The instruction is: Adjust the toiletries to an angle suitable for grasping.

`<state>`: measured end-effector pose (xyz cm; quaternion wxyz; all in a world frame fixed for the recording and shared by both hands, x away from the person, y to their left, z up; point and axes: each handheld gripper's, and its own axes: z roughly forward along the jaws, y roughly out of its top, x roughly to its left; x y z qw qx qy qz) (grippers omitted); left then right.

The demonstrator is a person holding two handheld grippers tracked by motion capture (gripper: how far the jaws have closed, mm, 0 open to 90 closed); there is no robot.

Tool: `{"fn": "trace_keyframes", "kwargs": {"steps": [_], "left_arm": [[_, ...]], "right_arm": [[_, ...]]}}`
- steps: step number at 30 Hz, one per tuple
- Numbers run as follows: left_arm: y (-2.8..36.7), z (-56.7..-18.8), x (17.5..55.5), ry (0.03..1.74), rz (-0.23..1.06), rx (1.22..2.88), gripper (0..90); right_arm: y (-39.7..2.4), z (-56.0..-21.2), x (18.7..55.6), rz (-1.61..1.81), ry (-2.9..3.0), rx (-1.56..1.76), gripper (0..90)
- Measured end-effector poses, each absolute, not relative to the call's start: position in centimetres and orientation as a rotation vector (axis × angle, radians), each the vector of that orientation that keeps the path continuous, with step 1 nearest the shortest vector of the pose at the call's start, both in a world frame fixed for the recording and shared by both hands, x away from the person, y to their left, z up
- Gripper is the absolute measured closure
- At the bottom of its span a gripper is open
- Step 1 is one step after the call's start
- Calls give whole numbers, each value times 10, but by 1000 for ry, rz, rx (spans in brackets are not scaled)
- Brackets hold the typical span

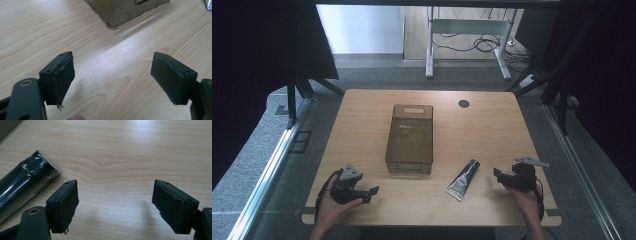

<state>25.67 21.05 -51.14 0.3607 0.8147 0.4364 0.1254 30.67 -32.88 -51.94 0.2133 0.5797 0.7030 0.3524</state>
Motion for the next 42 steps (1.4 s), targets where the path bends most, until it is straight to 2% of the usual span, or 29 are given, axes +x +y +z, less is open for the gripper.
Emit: {"fn": "trace_keyframes", "kwargs": {"steps": [4, 11, 15, 21, 31, 37, 38, 42], "left_arm": [[209, -511, 258, 1126, 308, 2082, 191], [198, -515, 267, 1103, 281, 2102, 192], [198, -518, 267, 1102, 272, 2059, 212], [203, -523, 264, 1107, 258, 2091, 218], [204, -507, 253, 1067, 299, 2066, 218], [205, -503, 249, 1050, 316, 2060, 224], [206, -502, 248, 1057, 323, 2051, 224], [207, -499, 251, 1054, 325, 2061, 222]], "right_arm": [[-328, -515, 307, 1000, 1965, 1582, 232], [-334, -506, 303, 998, 2008, 1542, 320], [-340, -502, 301, 1011, 2001, 1544, 356], [-342, -494, 297, 1042, 2021, 1549, 415], [-337, -493, 295, 1031, 2093, 1578, 483], [-326, -476, 302, 964, 2206, 1517, 557], [-324, -471, 304, 958, 2229, 1502, 599], [-315, -459, 309, 925, 2314, 1468, 628]]}}
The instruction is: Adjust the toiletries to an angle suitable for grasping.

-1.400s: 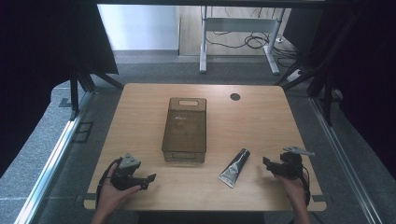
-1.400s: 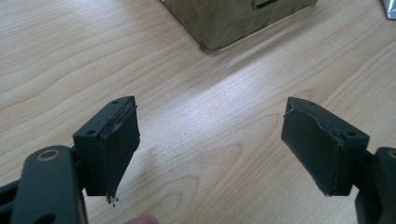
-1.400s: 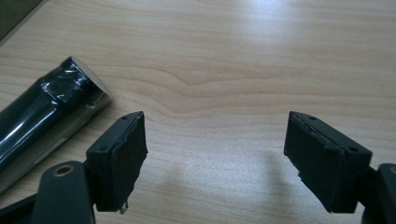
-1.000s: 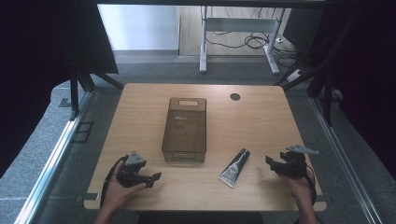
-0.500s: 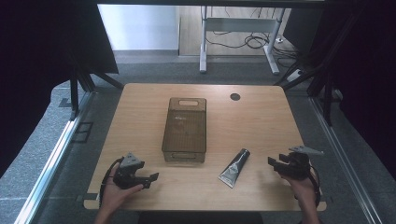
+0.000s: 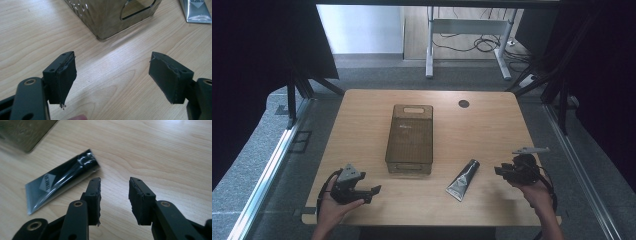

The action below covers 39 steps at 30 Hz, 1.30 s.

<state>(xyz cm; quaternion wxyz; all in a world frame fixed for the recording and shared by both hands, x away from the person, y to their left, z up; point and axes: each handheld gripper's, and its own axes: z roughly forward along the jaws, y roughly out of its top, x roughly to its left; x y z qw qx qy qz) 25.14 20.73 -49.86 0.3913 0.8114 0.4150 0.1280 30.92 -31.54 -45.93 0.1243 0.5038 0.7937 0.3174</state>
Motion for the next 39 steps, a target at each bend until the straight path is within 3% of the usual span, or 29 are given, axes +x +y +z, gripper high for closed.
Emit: {"fn": "trace_keyframes", "kwargs": {"steps": [11, 22, 39], "left_arm": [[198, -495, 250, 1044, 310, 2071, 221], [195, -494, 247, 1044, 285, 2089, 222], [188, -498, 248, 1060, 290, 2068, 221]], "right_arm": [[-291, -436, 319, 854, 2512, 1357, 709], [-266, -424, 330, 767, 2602, 1257, 852], [-216, -419, 349, 701, 2756, 1125, 890]]}}
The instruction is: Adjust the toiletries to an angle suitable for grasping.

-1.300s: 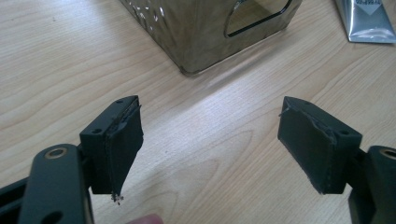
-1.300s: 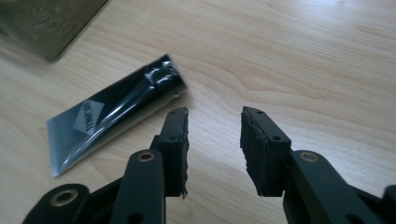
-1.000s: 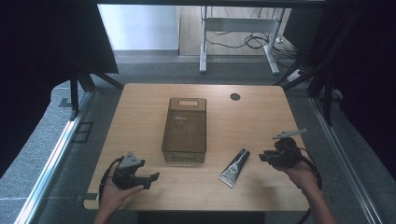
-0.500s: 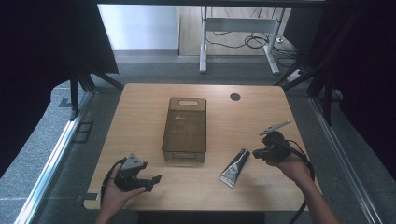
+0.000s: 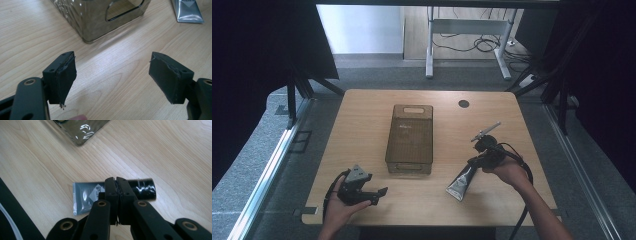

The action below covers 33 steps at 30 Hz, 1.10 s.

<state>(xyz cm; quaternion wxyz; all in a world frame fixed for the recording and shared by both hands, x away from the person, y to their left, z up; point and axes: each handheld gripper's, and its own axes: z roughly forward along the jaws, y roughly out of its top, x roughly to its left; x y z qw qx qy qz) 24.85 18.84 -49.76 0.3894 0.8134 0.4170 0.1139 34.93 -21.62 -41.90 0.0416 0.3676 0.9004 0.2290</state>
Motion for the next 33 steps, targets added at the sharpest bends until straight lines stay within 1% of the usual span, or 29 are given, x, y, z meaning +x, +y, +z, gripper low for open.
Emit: {"fn": "trace_keyframes", "kwargs": {"steps": [5, 16, 33], "left_arm": [[190, -498, 248, 1070, 295, 2057, 219], [188, -499, 249, 1073, 284, 2049, 215], [188, -498, 248, 1073, 282, 2049, 216]], "right_arm": [[-208, -425, 358, 696, 2777, 1135, 895], [-181, -438, 365, 674, 2843, 1088, 895], [-165, -463, 364, 600, 2924, 1066, 895]]}}
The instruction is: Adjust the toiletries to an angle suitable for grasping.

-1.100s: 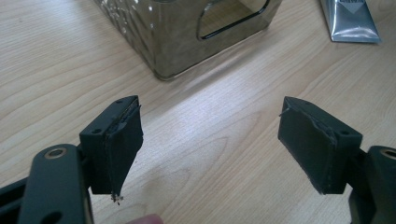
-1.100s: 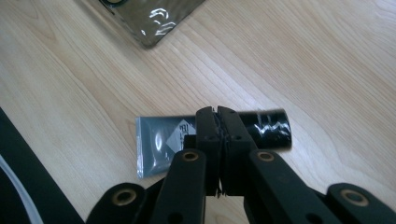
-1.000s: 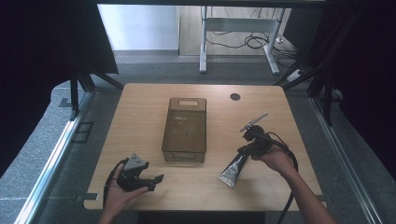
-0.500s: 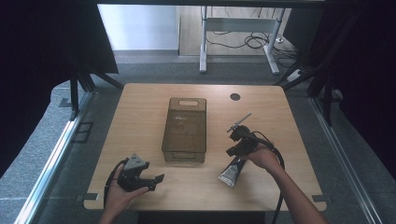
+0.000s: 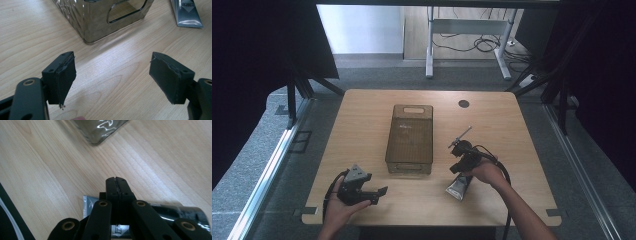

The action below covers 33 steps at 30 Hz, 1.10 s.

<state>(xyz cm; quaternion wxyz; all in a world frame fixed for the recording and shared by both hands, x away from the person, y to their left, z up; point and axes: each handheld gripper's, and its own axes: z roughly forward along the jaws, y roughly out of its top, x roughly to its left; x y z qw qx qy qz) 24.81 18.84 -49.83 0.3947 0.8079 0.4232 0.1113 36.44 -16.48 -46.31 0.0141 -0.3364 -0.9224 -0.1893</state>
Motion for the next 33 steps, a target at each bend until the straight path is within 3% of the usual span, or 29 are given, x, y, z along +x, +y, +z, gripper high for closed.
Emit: {"fn": "trace_keyframes", "kwargs": {"steps": [33], "left_arm": [[189, -500, 248, 1079, 276, 2067, 216]], "right_arm": [[-158, -500, 363, -490, -2845, -1050, 896]]}}
